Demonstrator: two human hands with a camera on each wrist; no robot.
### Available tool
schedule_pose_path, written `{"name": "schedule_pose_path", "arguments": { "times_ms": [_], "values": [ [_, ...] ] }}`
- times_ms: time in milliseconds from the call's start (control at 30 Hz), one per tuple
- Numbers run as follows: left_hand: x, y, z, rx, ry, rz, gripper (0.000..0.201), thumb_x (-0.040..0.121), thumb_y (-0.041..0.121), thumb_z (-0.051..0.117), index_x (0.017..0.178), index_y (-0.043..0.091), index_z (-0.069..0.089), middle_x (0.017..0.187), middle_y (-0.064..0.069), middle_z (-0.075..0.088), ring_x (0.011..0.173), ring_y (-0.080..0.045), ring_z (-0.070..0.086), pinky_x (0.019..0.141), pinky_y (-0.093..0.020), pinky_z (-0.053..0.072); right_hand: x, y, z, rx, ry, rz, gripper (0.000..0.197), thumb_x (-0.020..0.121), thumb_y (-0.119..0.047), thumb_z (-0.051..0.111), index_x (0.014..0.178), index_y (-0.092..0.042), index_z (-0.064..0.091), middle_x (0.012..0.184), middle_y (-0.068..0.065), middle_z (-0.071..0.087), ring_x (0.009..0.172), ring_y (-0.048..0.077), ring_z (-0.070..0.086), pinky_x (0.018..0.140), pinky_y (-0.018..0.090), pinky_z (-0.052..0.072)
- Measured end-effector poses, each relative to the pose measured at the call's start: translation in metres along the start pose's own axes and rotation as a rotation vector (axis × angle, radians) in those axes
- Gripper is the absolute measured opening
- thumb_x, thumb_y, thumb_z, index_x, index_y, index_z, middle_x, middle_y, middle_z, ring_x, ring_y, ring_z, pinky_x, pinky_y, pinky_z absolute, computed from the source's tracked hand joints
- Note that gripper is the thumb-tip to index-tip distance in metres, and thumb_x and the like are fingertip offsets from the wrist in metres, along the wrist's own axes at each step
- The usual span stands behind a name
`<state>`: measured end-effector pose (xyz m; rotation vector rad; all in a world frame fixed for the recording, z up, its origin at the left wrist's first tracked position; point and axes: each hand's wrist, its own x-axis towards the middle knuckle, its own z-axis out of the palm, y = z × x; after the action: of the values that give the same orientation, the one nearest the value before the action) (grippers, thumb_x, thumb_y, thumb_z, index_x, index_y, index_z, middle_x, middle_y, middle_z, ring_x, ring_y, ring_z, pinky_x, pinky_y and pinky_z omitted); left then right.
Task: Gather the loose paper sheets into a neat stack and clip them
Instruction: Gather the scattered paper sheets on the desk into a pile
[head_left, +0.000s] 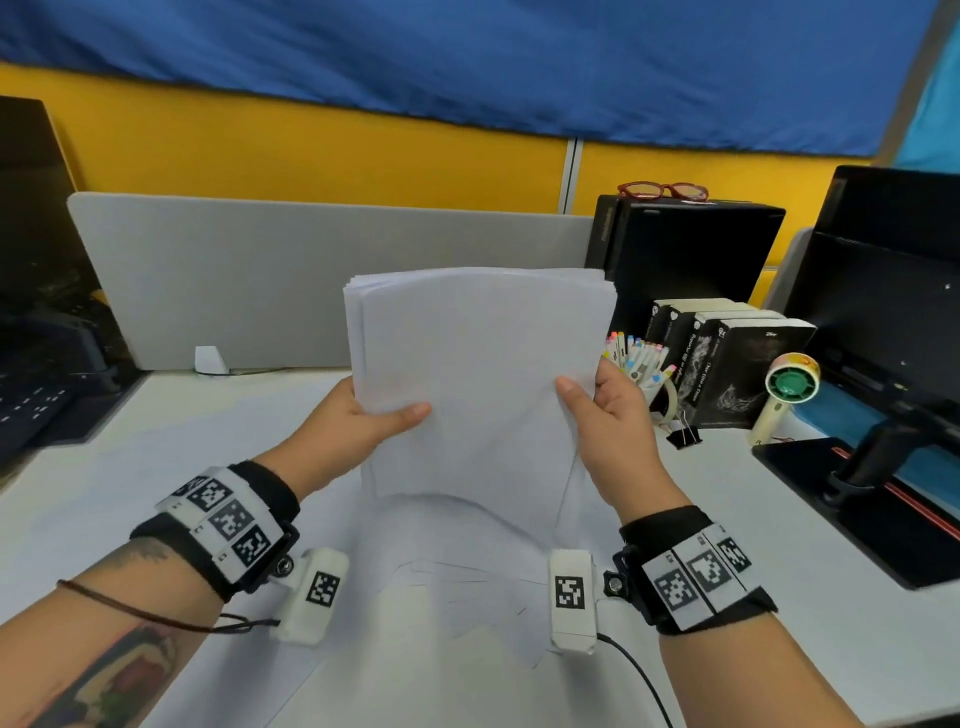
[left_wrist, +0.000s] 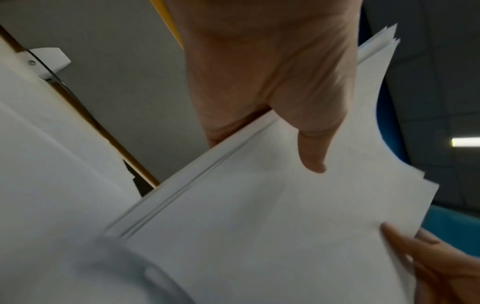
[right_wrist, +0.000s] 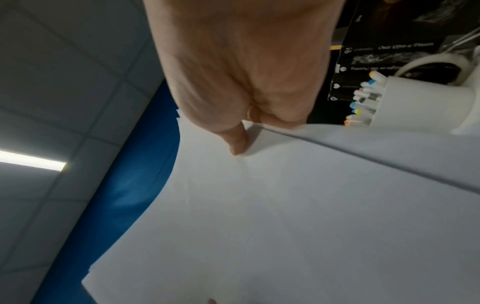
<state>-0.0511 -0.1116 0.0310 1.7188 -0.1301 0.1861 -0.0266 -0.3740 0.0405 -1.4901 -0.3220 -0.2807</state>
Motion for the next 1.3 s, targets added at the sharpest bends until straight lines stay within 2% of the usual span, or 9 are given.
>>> {"name": "schedule_pose_path", "arguments": {
  "times_ms": [100,200,333,467,667,900,1033,1167,1300],
  "values": [
    [0.001,-0.011,-0.004,0.066,0.019,-0.057,0.029,0.091,0.018,0.076,0.115,0.033,0.07,0.114,0.01,0.079,0.108,-0.009,0.074,0.097,-0.033,0.056,0.001,0.01,0.002,-0.003,0.049,0.014,0.027,0.104,-0.006,0.046,0.126,-0.013,0.061,0.12,0.0,0.071,0.113,0.013,0.065,0.102,0.03,0.048],
    [-0.001,-0.022,-0.009,0.107,0.082,-0.128,0.018,0.098,0.023,0.069,0.115,0.028,0.07,0.111,0.007,0.078,0.105,-0.017,0.075,0.095,-0.037,0.057,0.005,0.011,-0.002,0.104,0.096,0.192,0.026,0.105,-0.009,0.042,0.124,-0.013,0.06,0.101,0.004,0.071,0.089,0.013,0.066,0.082,0.027,0.052],
    [-0.002,-0.04,-0.021,0.18,0.178,-0.284,0.017,0.101,0.019,0.065,0.117,0.013,0.067,0.111,-0.009,0.075,0.103,-0.035,0.072,0.089,-0.043,0.058,0.01,0.031,-0.022,-0.212,0.069,0.474,0.031,0.101,-0.015,0.056,0.132,-0.014,0.057,0.128,0.013,0.061,0.109,0.025,0.058,0.09,0.037,0.047],
    [-0.004,-0.067,-0.031,0.357,0.214,-0.482,0.028,0.099,0.012,0.064,0.123,-0.002,0.064,0.113,-0.022,0.069,0.097,-0.039,0.068,0.078,-0.037,0.054,0.014,0.069,-0.047,-0.551,0.106,0.732,0.074,0.088,-0.028,0.074,0.149,-0.009,0.037,0.151,0.015,0.041,0.136,0.035,0.043,0.111,0.043,0.038],
    [-0.011,-0.09,-0.027,0.344,0.251,-0.581,0.037,0.1,0.01,0.063,0.134,-0.005,0.058,0.112,-0.017,0.063,0.098,-0.034,0.06,0.084,-0.037,0.048,0.016,0.084,-0.059,-0.804,0.228,0.919,0.102,0.069,-0.04,0.086,0.149,-0.013,0.028,0.148,0.018,0.031,0.135,0.039,0.038,0.108,0.05,0.041],
    [-0.012,-0.093,-0.028,0.307,0.266,-0.601,0.04,0.1,0.012,0.064,0.136,-0.005,0.056,0.118,-0.02,0.064,0.103,-0.036,0.06,0.089,-0.04,0.049,0.013,0.078,-0.061,-0.859,0.209,0.96,0.121,0.061,-0.028,0.095,0.149,-0.004,0.016,0.149,0.022,0.033,0.137,0.039,0.039,0.107,0.048,0.042],
    [-0.011,-0.096,-0.028,0.274,0.277,-0.598,0.035,0.099,0.012,0.065,0.131,-0.004,0.06,0.122,-0.025,0.067,0.098,-0.035,0.062,0.085,-0.039,0.049,0.015,0.069,-0.067,-0.733,0.184,0.905,0.089,0.069,-0.013,0.091,0.137,0.012,0.04,0.127,0.022,0.055,0.119,0.036,0.056,0.1,0.042,0.049],
    [-0.012,-0.099,-0.03,0.243,0.279,-0.595,0.029,0.099,0.013,0.065,0.124,-0.001,0.062,0.119,-0.025,0.068,0.104,-0.043,0.066,0.085,-0.041,0.051,0.015,0.063,-0.066,-0.58,0.214,0.756,0.047,0.068,0.009,0.084,0.111,0.006,0.065,0.095,0.018,0.069,0.097,0.034,0.065,0.093,0.044,0.054],
    [-0.014,-0.101,-0.033,0.184,0.276,-0.604,0.031,0.099,0.014,0.068,0.125,0.0,0.062,0.119,-0.023,0.069,0.111,-0.045,0.065,0.094,-0.046,0.053,0.02,0.053,-0.059,-0.623,0.195,0.53,0.024,0.081,0.004,0.073,0.103,0.009,0.065,0.089,0.011,0.068,0.09,0.033,0.066,0.079,0.032,0.051]
  ]
}}
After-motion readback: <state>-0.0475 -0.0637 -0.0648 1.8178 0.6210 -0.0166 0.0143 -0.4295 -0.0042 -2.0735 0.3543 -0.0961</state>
